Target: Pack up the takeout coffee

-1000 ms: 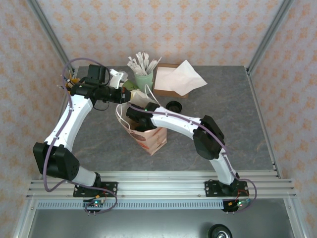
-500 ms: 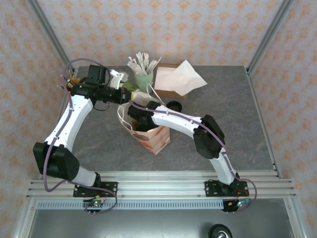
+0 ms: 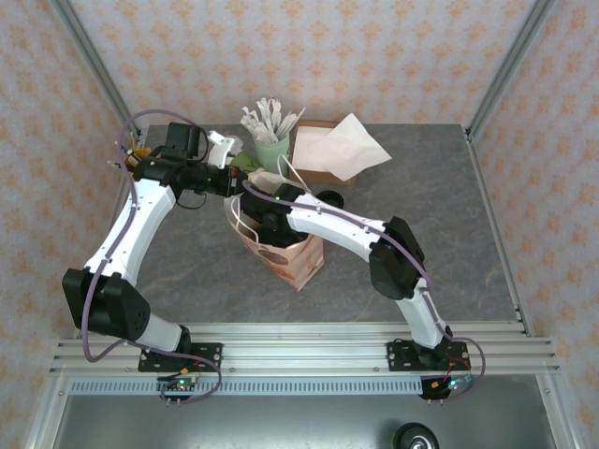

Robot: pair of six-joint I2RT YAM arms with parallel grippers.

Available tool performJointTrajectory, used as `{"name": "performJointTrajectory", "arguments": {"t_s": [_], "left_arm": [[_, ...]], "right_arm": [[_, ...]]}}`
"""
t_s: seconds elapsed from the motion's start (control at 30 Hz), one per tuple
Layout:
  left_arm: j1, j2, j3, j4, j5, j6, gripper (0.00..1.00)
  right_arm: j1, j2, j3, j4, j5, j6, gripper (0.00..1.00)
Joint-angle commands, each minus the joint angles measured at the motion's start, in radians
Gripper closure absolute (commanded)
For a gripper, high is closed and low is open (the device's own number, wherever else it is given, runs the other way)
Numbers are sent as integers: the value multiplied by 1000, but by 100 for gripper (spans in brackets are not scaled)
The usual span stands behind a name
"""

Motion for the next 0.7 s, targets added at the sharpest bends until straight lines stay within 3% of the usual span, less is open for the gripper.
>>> {"name": "performJointTrajectory", "arguments": {"t_s": [0.0, 0.3, 0.67], "left_arm": [[1, -21, 16, -34, -45, 20, 100], [1, -16, 21, -36, -53, 10, 100], [1, -13, 31, -34, -83, -20, 100]], "right_arm": [[-6, -53, 52, -65, 76, 12, 1], [-9, -96, 250, -82, 210, 18, 0], [-10, -156, 336, -54, 276, -15, 0]]}}
